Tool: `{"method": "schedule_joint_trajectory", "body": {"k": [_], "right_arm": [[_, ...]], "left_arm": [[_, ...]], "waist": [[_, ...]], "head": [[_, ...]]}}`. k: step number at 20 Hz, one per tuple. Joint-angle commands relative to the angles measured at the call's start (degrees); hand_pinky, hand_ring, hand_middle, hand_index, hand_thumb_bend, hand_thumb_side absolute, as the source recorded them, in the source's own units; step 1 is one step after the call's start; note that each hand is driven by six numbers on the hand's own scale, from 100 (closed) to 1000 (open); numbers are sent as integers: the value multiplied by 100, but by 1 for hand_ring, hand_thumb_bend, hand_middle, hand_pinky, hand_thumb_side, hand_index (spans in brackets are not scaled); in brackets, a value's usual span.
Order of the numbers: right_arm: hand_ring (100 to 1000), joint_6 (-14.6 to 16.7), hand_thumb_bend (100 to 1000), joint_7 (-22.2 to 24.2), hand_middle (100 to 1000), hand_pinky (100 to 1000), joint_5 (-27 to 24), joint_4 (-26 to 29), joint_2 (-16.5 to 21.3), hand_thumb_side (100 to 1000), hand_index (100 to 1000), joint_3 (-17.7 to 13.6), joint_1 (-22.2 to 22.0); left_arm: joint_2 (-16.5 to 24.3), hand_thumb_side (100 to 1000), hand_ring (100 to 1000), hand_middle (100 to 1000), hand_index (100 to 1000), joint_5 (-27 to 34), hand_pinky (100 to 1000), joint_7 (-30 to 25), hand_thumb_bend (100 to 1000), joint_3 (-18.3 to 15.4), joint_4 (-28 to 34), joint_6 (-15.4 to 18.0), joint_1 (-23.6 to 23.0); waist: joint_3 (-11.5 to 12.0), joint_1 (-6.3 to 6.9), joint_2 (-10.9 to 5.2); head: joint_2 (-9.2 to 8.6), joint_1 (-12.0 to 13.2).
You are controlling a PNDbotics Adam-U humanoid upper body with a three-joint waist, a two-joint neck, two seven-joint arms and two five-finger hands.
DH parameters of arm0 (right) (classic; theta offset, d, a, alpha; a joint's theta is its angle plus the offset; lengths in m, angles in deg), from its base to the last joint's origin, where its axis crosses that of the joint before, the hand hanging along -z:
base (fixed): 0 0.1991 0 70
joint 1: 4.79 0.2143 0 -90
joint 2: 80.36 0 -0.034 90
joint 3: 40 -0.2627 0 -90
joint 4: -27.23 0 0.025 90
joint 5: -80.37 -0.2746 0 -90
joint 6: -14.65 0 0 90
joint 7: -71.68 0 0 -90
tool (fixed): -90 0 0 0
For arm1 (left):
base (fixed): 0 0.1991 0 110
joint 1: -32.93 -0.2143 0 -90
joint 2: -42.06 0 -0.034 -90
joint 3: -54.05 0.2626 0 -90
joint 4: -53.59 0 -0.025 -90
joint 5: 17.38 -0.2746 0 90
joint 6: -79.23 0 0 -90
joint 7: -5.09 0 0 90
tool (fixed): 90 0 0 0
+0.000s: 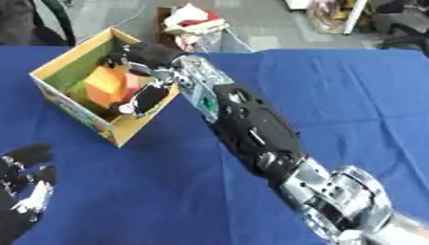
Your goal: Pick up objects on the table and place them in the box.
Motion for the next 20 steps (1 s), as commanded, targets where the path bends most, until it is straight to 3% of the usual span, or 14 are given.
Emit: {"method": "schedule_joint_trajectory", "body": {"k": [1,5,9,14,20], "right_arm": [[882,-259,489,-344,951,861,255,230,34,509,990,-20,112],[883,-455,479,-687,964,856,298,305,79,507,988,-55,101],[878,-469,434,-826,931,845,-180,549,258,498,976,-35,116],[858,-378,398,-673,863,826,-1608,1447,825,468,953,246,2],[839,-785,346,-479,832,799,-3483,3414,1855,440,936,482,-781]], "left_arm": [[19,353,786,751,800,17,545,-7,204,3,77,9,59],[17,353,786,751,800,17,545,3,203,-4,83,9,63],[24,353,785,751,800,6,545,47,204,-51,86,5,37],[52,351,785,751,800,-23,544,147,204,-149,92,-2,-15],[76,349,784,750,799,-63,544,282,205,-275,94,-12,-86]], "waist": [[0,25,-86],[-35,30,-87],[-145,44,-102],[-425,36,-142],[-772,27,-185]], "head": [[-51,-23],[-60,10],[-37,109],[36,333],[120,605]]}}
